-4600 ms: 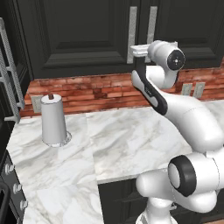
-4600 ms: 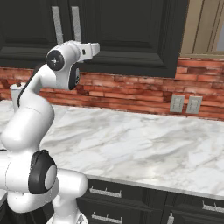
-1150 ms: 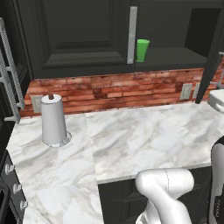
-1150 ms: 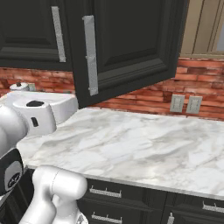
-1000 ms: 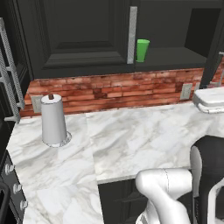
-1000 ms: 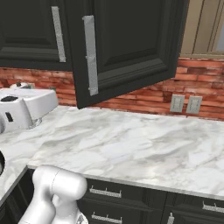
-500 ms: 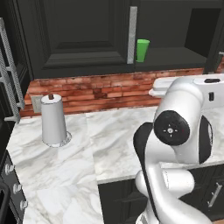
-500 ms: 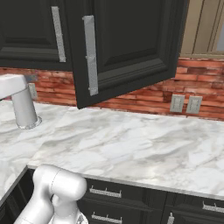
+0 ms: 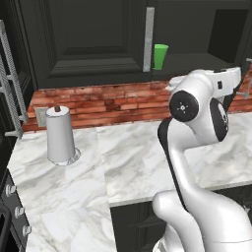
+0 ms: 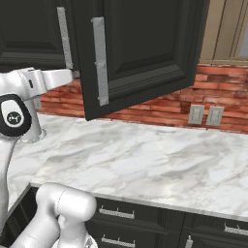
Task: Open the cabinet directly in front. Then move the beer and the cup to the dining counter with the jar on it.
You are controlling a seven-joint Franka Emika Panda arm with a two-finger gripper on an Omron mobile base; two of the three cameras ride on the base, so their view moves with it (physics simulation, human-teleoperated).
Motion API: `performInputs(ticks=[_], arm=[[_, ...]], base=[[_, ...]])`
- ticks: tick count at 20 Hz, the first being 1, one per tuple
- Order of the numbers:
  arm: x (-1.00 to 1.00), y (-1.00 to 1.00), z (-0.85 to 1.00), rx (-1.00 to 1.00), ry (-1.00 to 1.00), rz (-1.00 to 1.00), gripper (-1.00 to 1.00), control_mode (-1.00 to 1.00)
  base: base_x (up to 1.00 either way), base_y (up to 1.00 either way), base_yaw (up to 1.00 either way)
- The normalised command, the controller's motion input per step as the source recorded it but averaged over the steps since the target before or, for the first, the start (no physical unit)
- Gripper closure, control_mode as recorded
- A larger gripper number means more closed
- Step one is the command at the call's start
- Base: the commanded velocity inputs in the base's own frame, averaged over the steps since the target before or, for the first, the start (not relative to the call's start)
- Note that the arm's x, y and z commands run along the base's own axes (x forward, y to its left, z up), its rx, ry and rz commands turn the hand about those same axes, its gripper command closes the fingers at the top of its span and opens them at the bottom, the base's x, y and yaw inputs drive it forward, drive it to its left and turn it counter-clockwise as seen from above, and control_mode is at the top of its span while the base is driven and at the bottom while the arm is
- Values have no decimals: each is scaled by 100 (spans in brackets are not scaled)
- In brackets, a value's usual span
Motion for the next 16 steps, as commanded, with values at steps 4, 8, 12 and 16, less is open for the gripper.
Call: performInputs(ticks=[4, 8, 12, 16], arm=[[29, -87, -11, 0, 13, -41, -100, -100], [-18, -100, -6, 0, 9, -56, -100, -100], [-15, -100, -5, 1, 7, -50, -100, -100], [20, -100, -22, 2, 1, -17, -100, -100]], base=[[0, 0, 0], [0, 0, 0], [0, 0, 0], [0, 0, 0]])
